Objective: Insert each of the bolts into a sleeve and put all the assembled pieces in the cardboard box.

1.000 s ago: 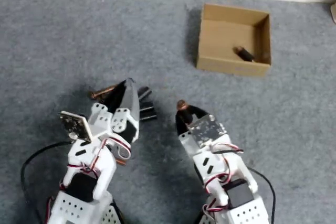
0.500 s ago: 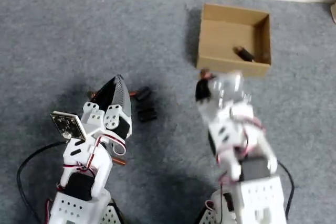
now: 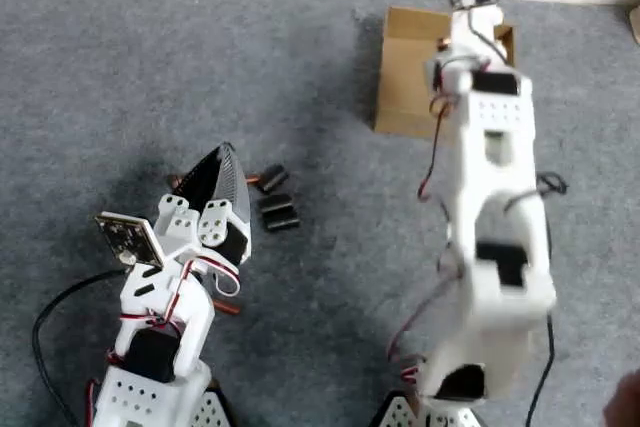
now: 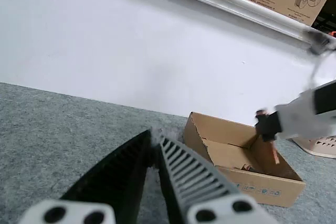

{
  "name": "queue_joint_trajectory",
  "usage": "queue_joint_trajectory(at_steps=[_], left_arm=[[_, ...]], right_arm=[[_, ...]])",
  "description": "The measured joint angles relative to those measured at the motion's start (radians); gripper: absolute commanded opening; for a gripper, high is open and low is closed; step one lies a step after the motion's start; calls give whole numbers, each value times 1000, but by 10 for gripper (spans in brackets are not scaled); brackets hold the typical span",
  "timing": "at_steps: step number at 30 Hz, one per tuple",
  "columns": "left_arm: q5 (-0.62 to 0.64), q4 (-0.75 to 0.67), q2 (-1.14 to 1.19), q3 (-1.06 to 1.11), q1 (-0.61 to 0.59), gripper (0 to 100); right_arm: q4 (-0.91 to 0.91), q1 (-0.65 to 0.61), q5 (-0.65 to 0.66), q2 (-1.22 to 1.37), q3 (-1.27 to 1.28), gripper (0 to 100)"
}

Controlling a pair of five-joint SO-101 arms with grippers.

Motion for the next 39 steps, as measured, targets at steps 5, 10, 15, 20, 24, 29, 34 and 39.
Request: queue_joint_trajectory(at_steps=[5,10,15,20,24,29,34,39], left_arm=[[0,0,0,0,0,7],[0,0,0,0,5,7],[0,14,0,0,3,7],[0,21,0,0,3,7],[0,21,0,0,3,7],[0,21,0,0,3,7],[0,21,0,0,3,7],[0,21,0,0,3,7]], right_arm=[[69,77,0,431,-505,5],[195,115,0,756,-947,9],[324,107,0,951,-1266,124],[437,106,0,971,-1352,401],[511,109,0,971,-1366,417],[591,104,0,964,-1366,417],[681,110,0,870,-1366,417],[848,84,0,706,-1367,417]])
